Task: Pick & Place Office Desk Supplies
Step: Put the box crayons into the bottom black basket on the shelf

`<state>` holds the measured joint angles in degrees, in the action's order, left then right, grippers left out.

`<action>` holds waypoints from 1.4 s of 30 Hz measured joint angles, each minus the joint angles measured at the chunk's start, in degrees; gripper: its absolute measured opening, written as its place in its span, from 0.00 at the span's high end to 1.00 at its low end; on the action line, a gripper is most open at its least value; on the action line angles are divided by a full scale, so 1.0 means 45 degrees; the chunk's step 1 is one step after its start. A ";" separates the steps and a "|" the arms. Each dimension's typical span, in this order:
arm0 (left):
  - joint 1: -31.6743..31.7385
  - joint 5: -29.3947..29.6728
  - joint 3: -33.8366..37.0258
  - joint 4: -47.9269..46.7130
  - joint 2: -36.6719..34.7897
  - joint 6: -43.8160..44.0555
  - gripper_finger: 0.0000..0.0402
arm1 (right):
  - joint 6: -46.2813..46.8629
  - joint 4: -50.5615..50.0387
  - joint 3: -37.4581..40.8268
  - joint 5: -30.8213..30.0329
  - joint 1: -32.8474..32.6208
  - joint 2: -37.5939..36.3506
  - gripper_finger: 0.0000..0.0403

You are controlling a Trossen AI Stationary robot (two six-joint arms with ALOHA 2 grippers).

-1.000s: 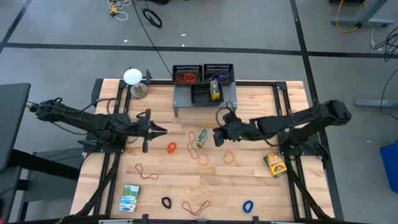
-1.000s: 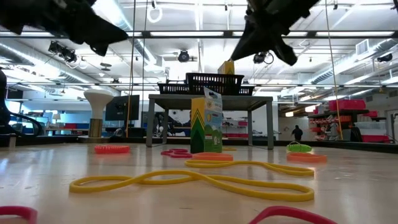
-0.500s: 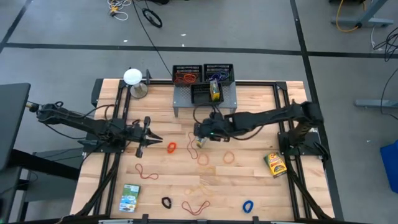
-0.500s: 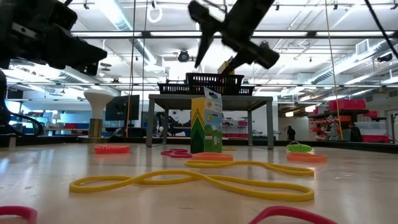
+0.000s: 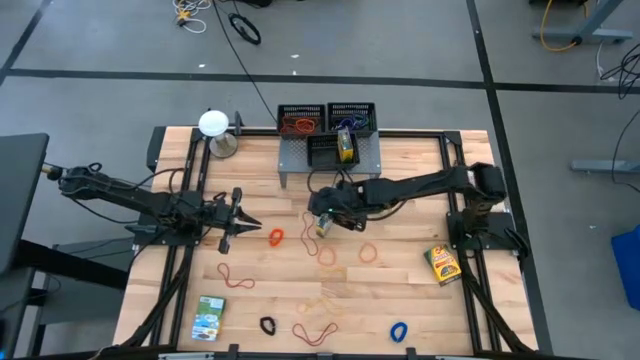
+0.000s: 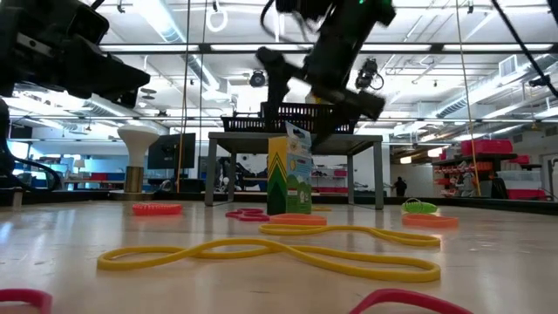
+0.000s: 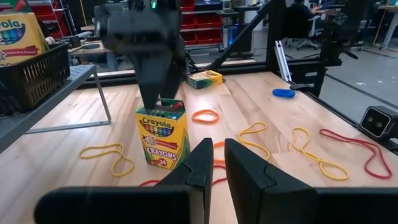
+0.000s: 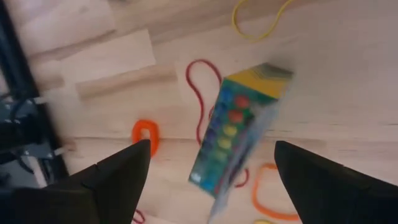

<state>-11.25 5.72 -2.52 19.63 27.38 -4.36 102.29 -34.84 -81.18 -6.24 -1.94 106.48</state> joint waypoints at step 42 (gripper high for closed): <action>0.1450 0.1953 0.0461 0.0570 -0.0724 0.0029 0.96 | -0.7001 -0.3503 -0.3395 0.1637 0.0921 -0.0746 0.72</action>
<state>-4.72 14.51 -0.45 22.19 24.12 -4.23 70.79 -50.61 -96.45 1.13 2.20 103.12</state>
